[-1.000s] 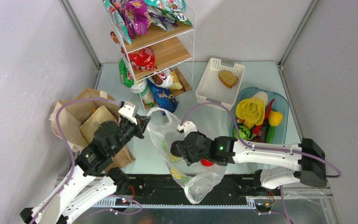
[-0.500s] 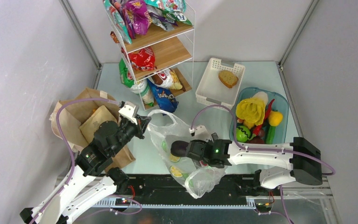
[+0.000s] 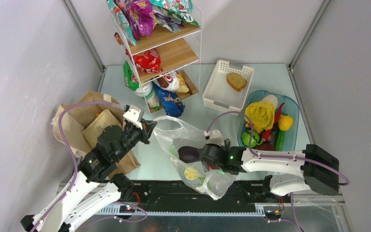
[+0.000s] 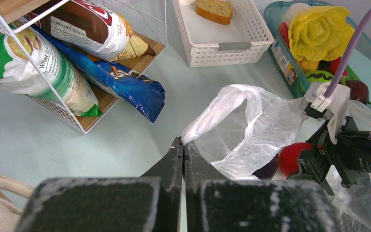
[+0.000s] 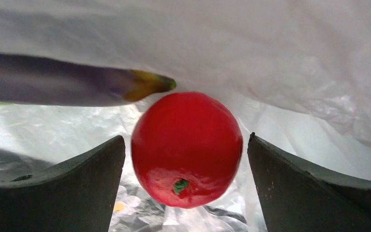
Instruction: Untie the knot of the grocery bags and take out the mixed food
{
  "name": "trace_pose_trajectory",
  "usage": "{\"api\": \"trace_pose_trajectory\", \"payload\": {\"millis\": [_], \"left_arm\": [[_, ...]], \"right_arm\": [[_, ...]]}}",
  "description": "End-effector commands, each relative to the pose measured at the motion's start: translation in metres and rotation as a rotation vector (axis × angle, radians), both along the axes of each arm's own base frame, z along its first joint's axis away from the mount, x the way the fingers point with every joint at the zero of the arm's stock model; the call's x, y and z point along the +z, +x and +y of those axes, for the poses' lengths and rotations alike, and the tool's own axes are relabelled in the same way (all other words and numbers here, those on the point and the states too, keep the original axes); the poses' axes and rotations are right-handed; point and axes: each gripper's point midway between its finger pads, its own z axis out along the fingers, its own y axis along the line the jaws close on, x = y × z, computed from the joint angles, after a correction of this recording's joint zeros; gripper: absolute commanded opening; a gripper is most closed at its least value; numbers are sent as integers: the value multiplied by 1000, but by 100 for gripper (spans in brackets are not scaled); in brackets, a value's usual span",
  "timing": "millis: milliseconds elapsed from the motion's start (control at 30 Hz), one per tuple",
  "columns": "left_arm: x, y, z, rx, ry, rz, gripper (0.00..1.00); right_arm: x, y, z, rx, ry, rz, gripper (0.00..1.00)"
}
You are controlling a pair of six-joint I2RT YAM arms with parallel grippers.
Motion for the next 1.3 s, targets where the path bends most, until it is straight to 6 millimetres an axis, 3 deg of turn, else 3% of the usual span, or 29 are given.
{"api": "trace_pose_trajectory", "payload": {"millis": [0,200,367,567,667,800,933,1133,1267], "left_arm": [[10,1,-1,-4,-10,-27,0],[10,1,-1,-3,-11,-29,0],[11,0,-1,-4,-13,-30,0],[12,0,0,-4,-14,-32,0],[12,0,0,-7,-15,-34,0],[12,0,0,-5,-16,-36,0],[12,0,-1,-7,-14,-33,0],[10,0,-1,-9,-8,-29,0],[10,1,-1,-7,-7,-28,0]], "right_arm": [[6,14,23,-7,85,-55,98],[-16,10,19,-42,35,-15,89],[-23,5,18,-58,17,-6,90],[-9,6,27,-47,75,-43,61],[11,3,37,-10,143,-74,51],[47,-6,52,79,233,-167,47],[94,-17,66,190,329,-318,45],[163,-36,98,361,570,-405,44],[195,-38,108,420,680,-450,45]]}}
